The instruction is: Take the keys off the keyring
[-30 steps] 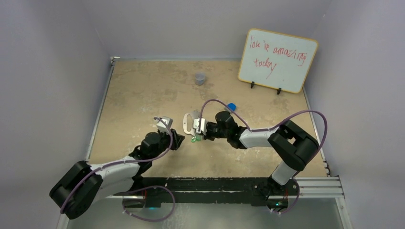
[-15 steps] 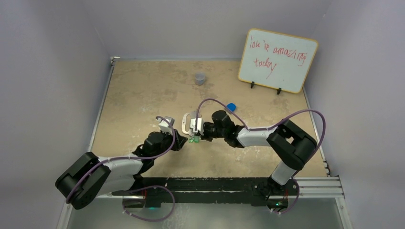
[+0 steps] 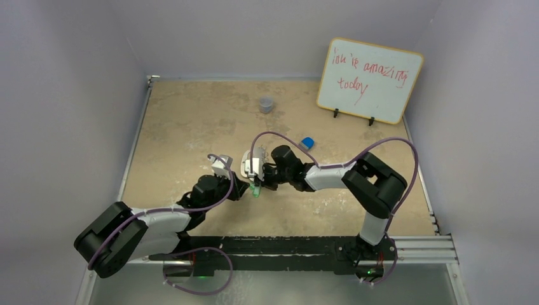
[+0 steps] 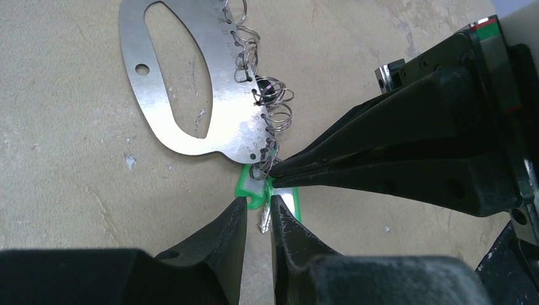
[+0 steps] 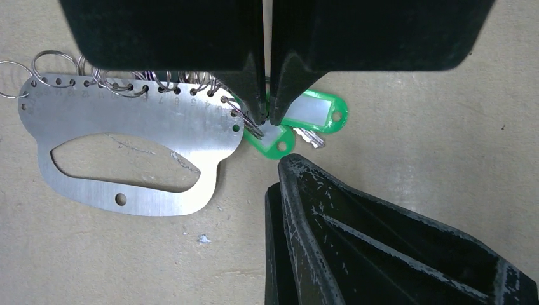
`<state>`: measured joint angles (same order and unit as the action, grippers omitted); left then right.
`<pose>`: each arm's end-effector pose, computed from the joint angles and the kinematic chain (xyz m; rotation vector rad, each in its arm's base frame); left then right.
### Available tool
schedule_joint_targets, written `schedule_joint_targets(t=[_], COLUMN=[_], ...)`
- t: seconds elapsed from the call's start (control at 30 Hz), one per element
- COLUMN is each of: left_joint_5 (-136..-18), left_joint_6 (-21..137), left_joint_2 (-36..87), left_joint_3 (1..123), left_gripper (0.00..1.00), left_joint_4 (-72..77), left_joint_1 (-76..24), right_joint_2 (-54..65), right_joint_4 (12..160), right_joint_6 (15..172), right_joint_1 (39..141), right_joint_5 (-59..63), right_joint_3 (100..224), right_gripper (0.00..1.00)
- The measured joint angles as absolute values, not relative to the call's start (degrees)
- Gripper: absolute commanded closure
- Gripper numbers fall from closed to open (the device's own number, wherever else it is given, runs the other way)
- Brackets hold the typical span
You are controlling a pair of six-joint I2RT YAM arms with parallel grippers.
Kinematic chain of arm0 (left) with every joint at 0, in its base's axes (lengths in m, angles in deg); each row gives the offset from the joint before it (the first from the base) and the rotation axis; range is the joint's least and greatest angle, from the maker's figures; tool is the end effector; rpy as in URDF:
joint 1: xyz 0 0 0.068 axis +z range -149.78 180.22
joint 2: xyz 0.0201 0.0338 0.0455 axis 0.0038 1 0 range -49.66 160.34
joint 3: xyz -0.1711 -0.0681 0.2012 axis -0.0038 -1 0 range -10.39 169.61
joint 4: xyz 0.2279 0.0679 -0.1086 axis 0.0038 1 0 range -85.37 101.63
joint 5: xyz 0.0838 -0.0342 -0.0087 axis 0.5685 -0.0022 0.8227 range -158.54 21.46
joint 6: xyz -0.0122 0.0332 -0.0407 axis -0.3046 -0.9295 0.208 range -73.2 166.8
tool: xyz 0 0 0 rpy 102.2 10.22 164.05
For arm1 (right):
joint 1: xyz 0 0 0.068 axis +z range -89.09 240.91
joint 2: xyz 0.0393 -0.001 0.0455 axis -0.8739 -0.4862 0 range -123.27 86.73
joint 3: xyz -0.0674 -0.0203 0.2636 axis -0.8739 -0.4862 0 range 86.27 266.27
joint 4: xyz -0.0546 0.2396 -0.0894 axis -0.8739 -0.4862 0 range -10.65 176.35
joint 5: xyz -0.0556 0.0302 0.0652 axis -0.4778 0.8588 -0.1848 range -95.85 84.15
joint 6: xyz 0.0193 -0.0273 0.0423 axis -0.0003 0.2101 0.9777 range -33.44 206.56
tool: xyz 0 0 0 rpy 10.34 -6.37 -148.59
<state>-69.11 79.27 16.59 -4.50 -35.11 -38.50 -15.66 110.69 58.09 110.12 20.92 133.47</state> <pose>0.1477 -0.1188 0.1333 0.1174 2.0202 -0.8233 0.2209 0.2804 0.1501 -1.5418 1.4617 0.7077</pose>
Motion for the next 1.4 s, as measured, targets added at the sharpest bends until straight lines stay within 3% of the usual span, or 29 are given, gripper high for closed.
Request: schedule_joint_targets(t=[0.13, 0.33, 0.6, 0.9, 1.1, 1.4], left_joint_5=[-69.11, -69.11, -69.11, -69.11, -67.83, -66.69], left_joint_6=[79.31, 79.40, 80.23, 80.25, 80.21, 79.12], left_joint_2=[16.27, 16.20, 16.07, 15.31, 13.29, 12.51], left_joint_3=[-4.50, -4.50, -4.50, -4.50, -4.50, -4.52], left_gripper=[0.82, 0.80, 0.76, 0.72, 0.71, 0.71], left_joint_4=[-35.09, -35.09, -35.07, -34.90, -34.63, -34.26], left_joint_1=[-38.50, -38.50, -38.54, -38.57, -38.61, -38.94], right_joint_2=[-16.03, -15.92, -13.54, -5.38, 1.41, -5.54], right_joint_4=[109.86, 109.16, 106.23, 106.82, 106.97, 105.27], right_joint_6=[58.09, 58.88, 66.81, 89.79, 112.41, 137.91], right_joint_1=[110.43, 110.51, 108.61, 105.60, 109.03, 116.50], right_joint_5=[20.92, 21.00, 20.00, 12.33, -0.02, -10.54], right_joint_3=[134.26, 134.30, 134.37, 134.72, 134.46, 133.49], right_gripper=[1.00, 0.80, 0.71, 0.65, 0.64, 0.62])
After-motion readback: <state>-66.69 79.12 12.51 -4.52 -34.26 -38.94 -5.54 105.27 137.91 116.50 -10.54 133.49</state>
